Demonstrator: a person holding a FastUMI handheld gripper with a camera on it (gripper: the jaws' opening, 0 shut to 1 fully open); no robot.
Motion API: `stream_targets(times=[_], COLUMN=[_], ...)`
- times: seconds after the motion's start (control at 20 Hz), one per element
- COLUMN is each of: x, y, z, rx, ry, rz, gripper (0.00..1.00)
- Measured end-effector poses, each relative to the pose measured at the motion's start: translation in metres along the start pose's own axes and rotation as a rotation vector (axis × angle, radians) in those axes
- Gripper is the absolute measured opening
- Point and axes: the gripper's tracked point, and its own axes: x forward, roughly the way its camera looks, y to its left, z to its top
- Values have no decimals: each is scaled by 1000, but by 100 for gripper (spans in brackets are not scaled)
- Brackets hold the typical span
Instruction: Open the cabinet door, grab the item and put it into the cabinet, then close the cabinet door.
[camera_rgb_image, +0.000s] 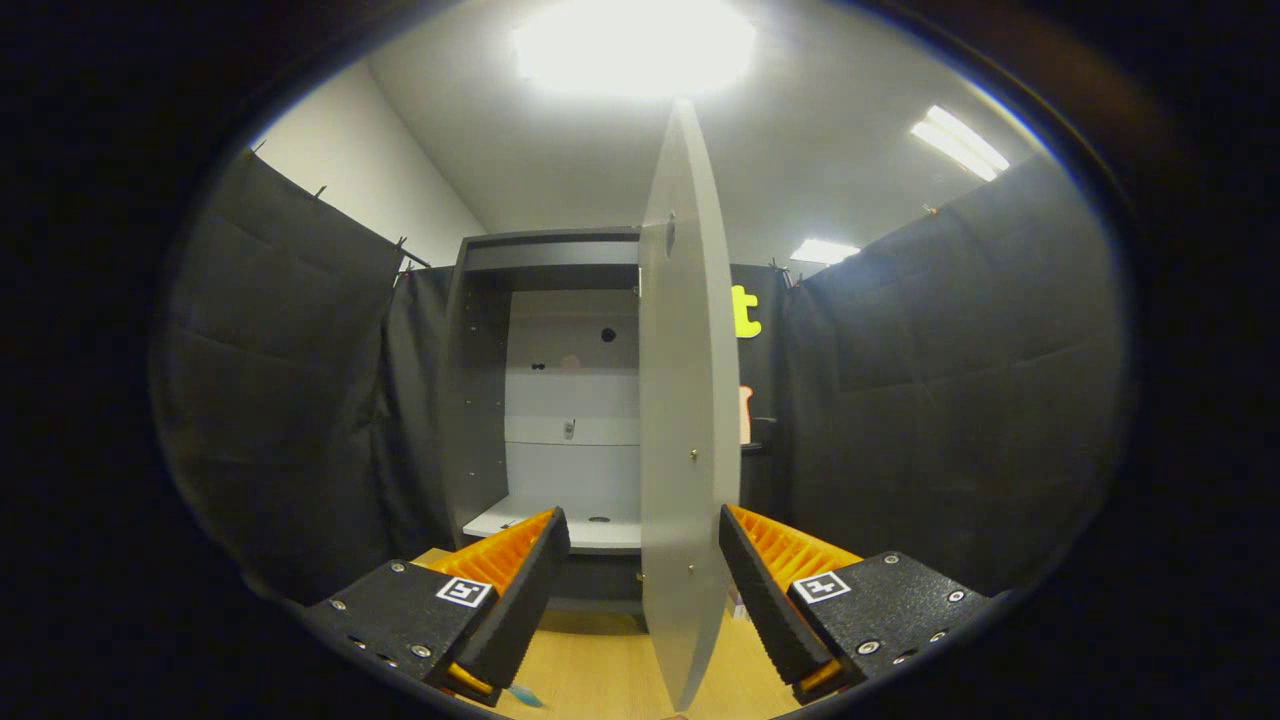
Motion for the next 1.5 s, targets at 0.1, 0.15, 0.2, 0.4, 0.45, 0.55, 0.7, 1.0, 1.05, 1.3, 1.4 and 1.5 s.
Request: stream_targets(times=[0.1,0.15,0.2,0.4,0.45,0.55,0.7,1.0,1.05,1.3,1.4,1.5], x=[2,2,2,13,16,18,18,16,14,6,5,-3], y=[22,32,42,75,82,95,108,136,138,152,154,155], z=[-11,-18,-26,-61,-70,-91,-126,-214,-229,-303,-332,-364], rx=[27,43,57,83,86,84,74,61,56,39,33,28], ry=[-2,4,12,61,72,93,124,244,271,408,460,529], rz=[32,48,64,107,114,122,130,159,159,155,146,143], gripper=[93,93,93,93,93,93,93,94,94,94,94,94])
